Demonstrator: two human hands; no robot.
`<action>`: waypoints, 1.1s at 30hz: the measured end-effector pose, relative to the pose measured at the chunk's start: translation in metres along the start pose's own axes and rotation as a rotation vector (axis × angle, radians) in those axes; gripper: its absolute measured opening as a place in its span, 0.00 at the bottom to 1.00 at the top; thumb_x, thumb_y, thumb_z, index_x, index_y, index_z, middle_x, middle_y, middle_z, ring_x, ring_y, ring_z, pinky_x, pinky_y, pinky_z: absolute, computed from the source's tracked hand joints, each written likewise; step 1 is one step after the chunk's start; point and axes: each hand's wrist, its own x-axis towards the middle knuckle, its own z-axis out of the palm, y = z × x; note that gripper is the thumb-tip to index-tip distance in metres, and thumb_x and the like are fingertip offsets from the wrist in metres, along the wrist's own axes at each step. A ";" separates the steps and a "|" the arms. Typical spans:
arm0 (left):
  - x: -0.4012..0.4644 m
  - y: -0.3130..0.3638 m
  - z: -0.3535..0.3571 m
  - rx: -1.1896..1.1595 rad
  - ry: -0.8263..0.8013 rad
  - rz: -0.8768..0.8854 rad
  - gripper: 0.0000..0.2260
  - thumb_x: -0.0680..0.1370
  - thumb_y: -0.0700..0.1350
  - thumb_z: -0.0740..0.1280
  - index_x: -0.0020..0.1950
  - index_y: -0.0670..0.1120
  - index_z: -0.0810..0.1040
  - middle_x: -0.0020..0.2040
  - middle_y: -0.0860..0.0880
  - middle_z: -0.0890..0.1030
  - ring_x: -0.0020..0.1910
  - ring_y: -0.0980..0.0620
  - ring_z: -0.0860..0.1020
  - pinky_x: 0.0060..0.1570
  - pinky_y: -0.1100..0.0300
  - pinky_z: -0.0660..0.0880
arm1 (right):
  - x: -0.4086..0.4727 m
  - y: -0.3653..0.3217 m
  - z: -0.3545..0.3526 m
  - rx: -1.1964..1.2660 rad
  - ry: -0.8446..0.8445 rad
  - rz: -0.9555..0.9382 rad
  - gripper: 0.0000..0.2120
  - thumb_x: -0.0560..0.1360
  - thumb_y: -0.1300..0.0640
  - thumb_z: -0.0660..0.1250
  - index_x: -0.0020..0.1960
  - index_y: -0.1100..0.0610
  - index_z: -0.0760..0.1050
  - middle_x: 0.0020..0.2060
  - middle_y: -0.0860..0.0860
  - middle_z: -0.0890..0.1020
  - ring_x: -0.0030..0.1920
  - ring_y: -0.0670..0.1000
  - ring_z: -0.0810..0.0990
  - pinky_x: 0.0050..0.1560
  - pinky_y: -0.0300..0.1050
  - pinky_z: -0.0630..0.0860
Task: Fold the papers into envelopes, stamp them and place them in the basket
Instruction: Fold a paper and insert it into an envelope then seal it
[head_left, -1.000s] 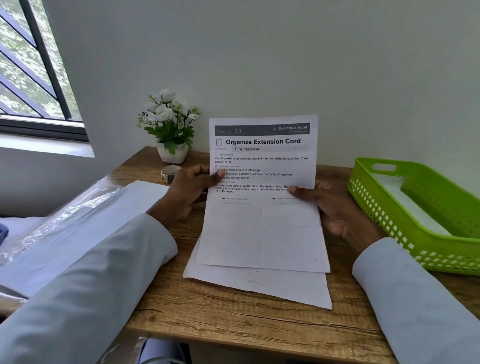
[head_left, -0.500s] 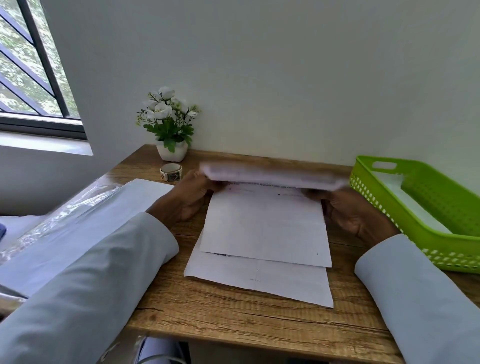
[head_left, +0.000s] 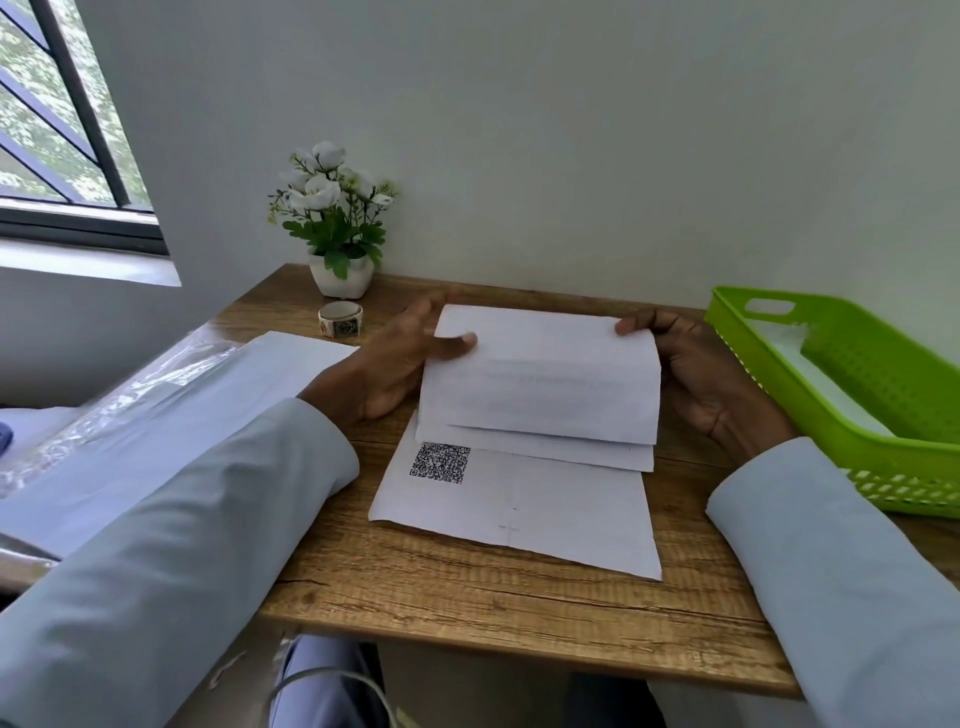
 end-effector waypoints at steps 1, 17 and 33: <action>-0.001 -0.001 0.001 -0.005 -0.039 -0.002 0.26 0.75 0.33 0.68 0.70 0.52 0.70 0.56 0.54 0.83 0.56 0.51 0.82 0.55 0.52 0.79 | 0.000 0.000 0.002 0.016 0.025 -0.013 0.17 0.74 0.74 0.60 0.42 0.56 0.81 0.40 0.52 0.85 0.38 0.53 0.80 0.37 0.43 0.74; -0.002 -0.002 -0.003 0.018 0.014 0.049 0.29 0.67 0.29 0.73 0.66 0.45 0.77 0.60 0.43 0.80 0.56 0.44 0.81 0.51 0.50 0.81 | -0.005 0.005 0.016 0.016 -0.107 -0.022 0.26 0.63 0.66 0.74 0.61 0.58 0.80 0.52 0.50 0.86 0.57 0.53 0.83 0.49 0.42 0.82; -0.001 -0.001 -0.001 0.234 0.059 0.167 0.22 0.68 0.32 0.75 0.60 0.47 0.80 0.57 0.50 0.80 0.51 0.52 0.80 0.45 0.60 0.80 | -0.003 0.002 0.007 -0.073 -0.149 -0.056 0.34 0.55 0.68 0.78 0.60 0.55 0.80 0.57 0.50 0.84 0.54 0.50 0.83 0.47 0.42 0.82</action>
